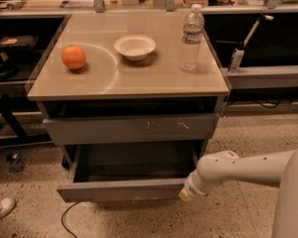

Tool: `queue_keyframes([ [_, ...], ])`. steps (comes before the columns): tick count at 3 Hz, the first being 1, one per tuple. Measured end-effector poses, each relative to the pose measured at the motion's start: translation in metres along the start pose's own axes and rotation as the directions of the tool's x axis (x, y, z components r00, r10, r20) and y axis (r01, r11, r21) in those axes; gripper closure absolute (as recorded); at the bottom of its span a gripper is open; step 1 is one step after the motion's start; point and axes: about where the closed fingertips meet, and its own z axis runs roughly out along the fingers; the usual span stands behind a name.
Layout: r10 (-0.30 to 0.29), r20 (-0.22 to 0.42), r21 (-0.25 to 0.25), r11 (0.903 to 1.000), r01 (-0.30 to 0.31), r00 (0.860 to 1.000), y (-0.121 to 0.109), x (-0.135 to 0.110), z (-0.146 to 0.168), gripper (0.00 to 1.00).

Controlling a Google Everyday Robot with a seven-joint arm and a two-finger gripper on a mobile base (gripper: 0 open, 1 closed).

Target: Close middle drawer

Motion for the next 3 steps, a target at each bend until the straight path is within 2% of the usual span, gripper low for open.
queue_keyframes([
  [2, 0.006, 0.017, 0.027, 0.9996, -0.006, 1.000, -0.023, -0.022, 0.001, 1.00],
  [3, 0.037, 0.031, 0.012, 0.9992, -0.037, 0.999, -0.033, -0.026, 0.006, 1.00],
])
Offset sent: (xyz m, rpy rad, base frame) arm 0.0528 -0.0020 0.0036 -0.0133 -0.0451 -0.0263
